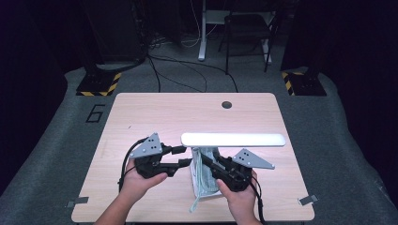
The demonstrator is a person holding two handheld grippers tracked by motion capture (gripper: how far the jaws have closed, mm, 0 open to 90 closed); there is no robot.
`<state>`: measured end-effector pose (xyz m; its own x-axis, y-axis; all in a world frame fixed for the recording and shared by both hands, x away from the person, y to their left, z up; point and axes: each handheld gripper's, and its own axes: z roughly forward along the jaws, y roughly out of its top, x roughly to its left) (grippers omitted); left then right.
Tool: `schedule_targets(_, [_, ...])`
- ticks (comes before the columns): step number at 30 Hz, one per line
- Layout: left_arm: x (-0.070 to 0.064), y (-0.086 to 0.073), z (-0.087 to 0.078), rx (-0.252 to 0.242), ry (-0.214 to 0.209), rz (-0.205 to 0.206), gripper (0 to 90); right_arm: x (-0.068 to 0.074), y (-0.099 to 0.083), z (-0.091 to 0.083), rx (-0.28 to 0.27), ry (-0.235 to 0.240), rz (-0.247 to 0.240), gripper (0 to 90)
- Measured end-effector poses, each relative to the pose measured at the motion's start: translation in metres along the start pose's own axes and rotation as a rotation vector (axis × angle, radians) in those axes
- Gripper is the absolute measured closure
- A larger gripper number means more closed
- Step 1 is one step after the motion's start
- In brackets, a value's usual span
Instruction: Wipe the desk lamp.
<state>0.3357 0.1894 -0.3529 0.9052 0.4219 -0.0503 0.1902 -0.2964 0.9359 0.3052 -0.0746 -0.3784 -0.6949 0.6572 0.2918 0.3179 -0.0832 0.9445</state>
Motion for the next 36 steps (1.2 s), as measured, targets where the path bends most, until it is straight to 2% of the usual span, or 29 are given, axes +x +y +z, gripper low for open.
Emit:
schedule_targets(9, [0.0, 0.001, 0.001, -0.001, 0.002, 0.014, 52.6, 0.006, 0.012, -0.003, -0.044, -0.003, -0.012, 72.9])
schedule_targets(12, [0.0, 0.001, 0.0, 0.004, 0.001, 0.018, 52.7, 0.01, 0.01, -0.003, -0.054, -0.033, -0.064, 72.9])
schedule_targets(14, [-0.001, 0.001, 0.0, 0.004, 0.004, 0.011, 52.7, 0.009, 0.005, -0.002, -0.052, -0.038, -0.077, 73.0])
schedule_targets(23, [-0.001, 0.001, 0.001, 0.001, 0.006, 0.017, 52.7, -0.007, -0.036, 0.003, 0.07, -0.062, -0.014, 73.3])
schedule_targets(26, [-0.001, 0.001, 0.001, 0.002, 0.004, 0.02, 52.7, -0.01, -0.044, 0.004, 0.088, -0.065, -0.006, 73.3])
schedule_targets(29, [-0.001, 0.001, 0.002, 0.001, -0.001, 0.014, 52.7, -0.009, -0.041, 0.003, 0.096, -0.067, -0.005, 73.4])
schedule_targets(31, [-0.001, 0.001, 0.002, 0.001, 0.0, 0.014, 52.7, -0.007, -0.034, 0.002, 0.066, -0.06, -0.002, 73.4])
schedule_targets(36, [-0.001, 0.001, 0.001, 0.001, 0.008, 0.017, 52.6, 0.0, -0.013, -0.001, 0.009, -0.037, -0.031, 73.4])
